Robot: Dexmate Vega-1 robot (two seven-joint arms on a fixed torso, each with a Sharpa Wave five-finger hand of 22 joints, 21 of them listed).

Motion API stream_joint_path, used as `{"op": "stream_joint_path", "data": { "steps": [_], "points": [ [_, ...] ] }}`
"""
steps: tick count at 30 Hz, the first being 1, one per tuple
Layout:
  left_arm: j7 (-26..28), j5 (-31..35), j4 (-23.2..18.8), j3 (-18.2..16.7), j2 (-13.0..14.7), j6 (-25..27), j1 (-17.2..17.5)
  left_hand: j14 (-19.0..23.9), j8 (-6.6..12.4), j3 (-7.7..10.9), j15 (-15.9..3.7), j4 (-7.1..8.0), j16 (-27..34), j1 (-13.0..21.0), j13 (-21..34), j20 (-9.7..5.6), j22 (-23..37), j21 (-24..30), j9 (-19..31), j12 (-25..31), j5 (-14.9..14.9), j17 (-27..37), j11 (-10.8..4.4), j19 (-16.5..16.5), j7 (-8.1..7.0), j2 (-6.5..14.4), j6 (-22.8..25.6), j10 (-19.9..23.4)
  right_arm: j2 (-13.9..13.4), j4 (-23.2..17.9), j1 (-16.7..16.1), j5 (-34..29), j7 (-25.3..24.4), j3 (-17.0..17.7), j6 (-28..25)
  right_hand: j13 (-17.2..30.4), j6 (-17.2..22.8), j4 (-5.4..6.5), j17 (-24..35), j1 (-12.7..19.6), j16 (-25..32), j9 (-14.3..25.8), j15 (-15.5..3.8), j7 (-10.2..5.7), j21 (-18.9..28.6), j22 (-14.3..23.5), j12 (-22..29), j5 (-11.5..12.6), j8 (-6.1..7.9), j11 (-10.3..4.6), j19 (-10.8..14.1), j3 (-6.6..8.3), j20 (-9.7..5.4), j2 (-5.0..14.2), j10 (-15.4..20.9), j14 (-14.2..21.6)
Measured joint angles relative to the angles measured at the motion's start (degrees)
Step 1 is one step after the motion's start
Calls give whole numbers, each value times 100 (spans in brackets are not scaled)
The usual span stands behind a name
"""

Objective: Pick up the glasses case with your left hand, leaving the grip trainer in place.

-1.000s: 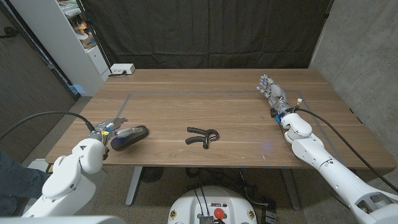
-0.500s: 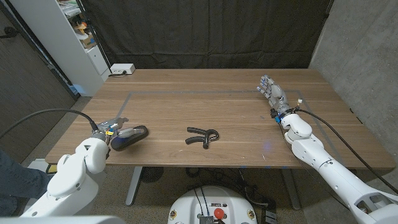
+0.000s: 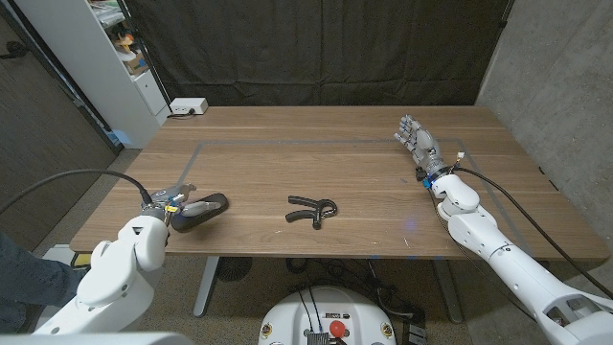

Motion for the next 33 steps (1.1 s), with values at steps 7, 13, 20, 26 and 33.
{"op": "stream_joint_path", "data": {
  "steps": [7,13,20,26,33],
  "points": [
    [83,-125,28,84,38,68,-30,0,0,0,0,0,-22,0,0,0,0,0,0,0,0,0,0,0,0,0,0,0,0,44,25,-19,28,-5,3,0,0,-16,0,0,0,0,0,0,0,0,0,0,0,0,0,-16,0,0,0,0],
    [155,-320,128,193,84,104,-153,0,5,-18,0,19,-22,53,0,0,1,-22,0,0,0,0,0,0,0,8,0,0,-13,97,50,-32,33,-5,4,0,0,-16,0,-22,0,0,-13,0,0,0,0,0,0,0,0,-16,0,22,0,12],
    [210,-575,267,397,206,169,-382,0,5,-17,0,18,-22,53,0,0,1,-22,0,0,0,0,0,0,0,8,0,0,-22,198,97,-42,35,-5,4,0,0,-16,0,-22,0,0,-32,0,0,0,0,0,0,0,0,-16,0,22,0,32],
    [231,-673,354,697,413,284,-647,0,5,-17,0,18,-22,53,0,0,1,-22,0,0,6,0,0,0,0,8,0,0,19,293,150,-42,54,-2,20,0,0,2,0,-22,0,0,-32,0,0,0,0,0,0,0,0,-34,0,22,0,31],
    [304,-817,372,921,601,493,-836,0,5,-17,-1,17,-22,53,0,0,1,-22,0,0,39,0,0,0,0,8,0,0,85,414,227,-23,89,19,82,0,0,7,0,-22,0,0,-32,0,0,0,0,0,0,0,0,-39,0,22,0,31]
  ]
}}
